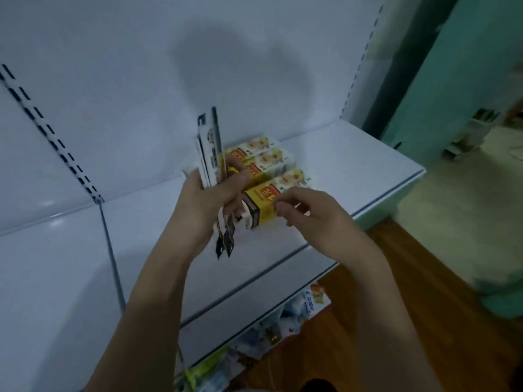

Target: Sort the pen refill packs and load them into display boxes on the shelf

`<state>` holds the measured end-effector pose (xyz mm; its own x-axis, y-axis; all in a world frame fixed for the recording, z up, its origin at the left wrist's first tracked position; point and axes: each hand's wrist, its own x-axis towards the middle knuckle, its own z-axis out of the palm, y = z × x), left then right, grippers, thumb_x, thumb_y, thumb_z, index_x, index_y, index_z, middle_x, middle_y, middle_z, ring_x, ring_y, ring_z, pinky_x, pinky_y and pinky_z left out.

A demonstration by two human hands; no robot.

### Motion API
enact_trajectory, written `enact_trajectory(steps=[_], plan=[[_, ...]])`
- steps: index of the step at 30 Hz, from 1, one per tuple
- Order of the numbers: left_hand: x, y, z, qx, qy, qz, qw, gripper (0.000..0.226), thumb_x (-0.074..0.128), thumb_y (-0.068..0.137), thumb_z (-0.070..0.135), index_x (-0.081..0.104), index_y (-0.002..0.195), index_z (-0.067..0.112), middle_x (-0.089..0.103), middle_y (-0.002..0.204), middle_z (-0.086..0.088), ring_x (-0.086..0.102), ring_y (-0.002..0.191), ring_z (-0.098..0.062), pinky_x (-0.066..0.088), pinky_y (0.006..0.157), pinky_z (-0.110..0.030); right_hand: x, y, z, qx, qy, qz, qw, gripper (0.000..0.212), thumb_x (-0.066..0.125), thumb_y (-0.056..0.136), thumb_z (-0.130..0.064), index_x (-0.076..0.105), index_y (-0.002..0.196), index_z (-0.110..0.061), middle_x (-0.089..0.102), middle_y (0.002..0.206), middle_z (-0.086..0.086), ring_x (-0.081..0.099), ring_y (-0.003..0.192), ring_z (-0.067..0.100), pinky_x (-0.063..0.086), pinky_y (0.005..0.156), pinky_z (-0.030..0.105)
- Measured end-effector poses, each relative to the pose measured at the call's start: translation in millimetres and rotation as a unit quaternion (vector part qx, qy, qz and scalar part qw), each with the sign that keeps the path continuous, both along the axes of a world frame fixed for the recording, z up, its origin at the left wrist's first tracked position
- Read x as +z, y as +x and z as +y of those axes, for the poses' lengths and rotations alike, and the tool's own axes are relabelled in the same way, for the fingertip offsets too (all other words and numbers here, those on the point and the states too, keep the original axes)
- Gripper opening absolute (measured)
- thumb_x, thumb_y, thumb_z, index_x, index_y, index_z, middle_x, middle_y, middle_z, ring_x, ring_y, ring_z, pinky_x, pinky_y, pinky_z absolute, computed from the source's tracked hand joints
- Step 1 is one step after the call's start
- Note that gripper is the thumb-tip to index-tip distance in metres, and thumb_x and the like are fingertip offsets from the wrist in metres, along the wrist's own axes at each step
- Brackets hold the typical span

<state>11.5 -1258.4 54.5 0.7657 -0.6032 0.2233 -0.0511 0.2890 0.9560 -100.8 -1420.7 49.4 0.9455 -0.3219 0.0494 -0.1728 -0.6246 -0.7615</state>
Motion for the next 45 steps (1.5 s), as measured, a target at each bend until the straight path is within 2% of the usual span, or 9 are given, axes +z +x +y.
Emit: enact_trajectory(steps=[4, 8, 16, 21, 26, 29, 33, 37, 45], plan=[[15.9, 35.2, 5.5, 0.107, -0.058, 0.010, 0.993, 0.020, 0.053, 0.095, 0.001, 0.054, 0.081, 0.014, 0.036, 0.055, 0.003, 0.034, 0.049, -0.017, 0.040, 0.055, -0.029, 16.5, 56.2, -12.3, 0.056, -0.011, -0.030, 0.998, 0.012, 0.058, 0.098, -0.022, 0.068, 0.102, -0.028, 0.062, 0.088, -0.020, 0.059, 0.081, 0.002, 0.047, 0.065, 0.013], [19.5, 56.1, 7.1, 0.219, -0.112, 0.036, 0.969, 0.022, 0.045, 0.103, 0.019, 0.053, 0.084, 0.013, 0.050, 0.062, 0.000, 0.050, 0.061, -0.017, 0.047, 0.063, -0.028, 16.9, 106.5, -32.4, 0.115, -0.057, -0.026, 0.991, 0.017, 0.060, 0.096, -0.021, 0.066, 0.107, -0.031, 0.057, 0.097, -0.023, 0.055, 0.092, -0.003, 0.042, 0.070, 0.015], [29.1, 75.2, -9.0, 0.421, -0.040, 0.030, 0.906, 0.037, 0.049, 0.102, 0.036, 0.061, 0.072, 0.019, 0.063, 0.073, -0.005, 0.059, 0.067, -0.017, 0.049, 0.064, -0.029, 25.4, 174.0, -56.4, 0.258, -0.109, 0.004, 0.960, 0.024, 0.062, 0.095, -0.020, 0.063, 0.119, -0.024, 0.059, 0.116, -0.010, 0.055, 0.109, 0.010, 0.046, 0.087, 0.030], [28.2, 70.6, -12.2, 0.468, -0.016, 0.016, 0.883, 0.042, 0.047, 0.101, 0.042, 0.063, 0.066, 0.025, 0.062, 0.081, -0.008, 0.058, 0.070, -0.016, 0.047, 0.069, -0.032, 26.1, 186.4, -66.1, 0.328, -0.092, 0.060, 0.938, 0.031, 0.073, 0.087, -0.027, 0.063, 0.117, -0.028, 0.055, 0.105, -0.015, 0.055, 0.097, 0.006, 0.046, 0.074, 0.024], [17.8, 65.4, -15.4, 0.504, -0.004, 0.036, 0.863, 0.038, 0.049, 0.101, 0.038, 0.062, 0.081, 0.008, 0.061, 0.077, -0.006, 0.057, 0.066, -0.015, 0.047, 0.064, -0.030, 24.1, 197.0, -67.8, 0.356, -0.148, 0.029, 0.922, 0.040, 0.065, 0.093, -0.020, 0.057, 0.132, -0.024, 0.056, 0.127, -0.007, 0.057, 0.110, 0.014, 0.051, 0.091, 0.034], [14.9, 66.2, -15.3, 0.528, 0.016, 0.046, 0.848, 0.035, 0.054, 0.099, 0.033, 0.063, 0.082, 0.004, 0.062, 0.070, -0.004, 0.060, 0.063, -0.014, 0.051, 0.063, -0.028, 20.4, 204.2, -68.0, 0.382, -0.128, 0.112, 0.909, 0.028, 0.057, 0.097, -0.013, 0.060, 0.120, -0.027, 0.069, 0.108, -0.006, 0.068, 0.088, 0.008, 0.058, 0.079, 0.034], [22.6, 68.4, -12.3, 0.539, 0.032, 0.041, 0.841, 0.026, 0.058, 0.097, 0.026, 0.064, 0.080, 0.008, 0.066, 0.069, 0.000, 0.063, 0.065, -0.015, 0.051, 0.063, -0.027, 24.8, 209.0, -62.2, 0.394, -0.118, 0.143, 0.900, 0.031, 0.057, 0.095, -0.009, 0.059, 0.119, -0.027, 0.069, 0.096, -0.005, 0.068, 0.077, 0.008, 0.053, 0.059, 0.024], [39.2, 69.4, -11.0, 0.547, 0.014, 0.024, 0.837, 0.022, 0.060, 0.096, 0.025, 0.065, 0.080, 0.011, 0.068, 0.072, -0.002, 0.067, 0.071, -0.017, 0.056, 0.071, -0.028, 25.2, 213.2, -56.3, 0.391, -0.155, 0.115, 0.900, 0.035, 0.068, 0.090, -0.016, 0.060, 0.123, -0.025, 0.067, 0.100, -0.009, 0.067, 0.080, 0.005, 0.056, 0.068, 0.025], [76.5, 68.8, -13.4, 0.543, -0.006, -0.056, 0.838, 0.011, 0.063, 0.094, 0.024, 0.066, 0.088, 0.015, 0.068, 0.077, -0.001, 0.067, 0.075, -0.014, 0.056, 0.074, -0.028, 32.5, 205.9, -83.6, 0.371, 0.139, -0.034, 0.917, 0.057, 0.067, 0.091, -0.009, 0.051, 0.133, -0.044, 0.056, 0.122, -0.020, 0.056, 0.114, -0.004, 0.050, 0.091, 0.020]])
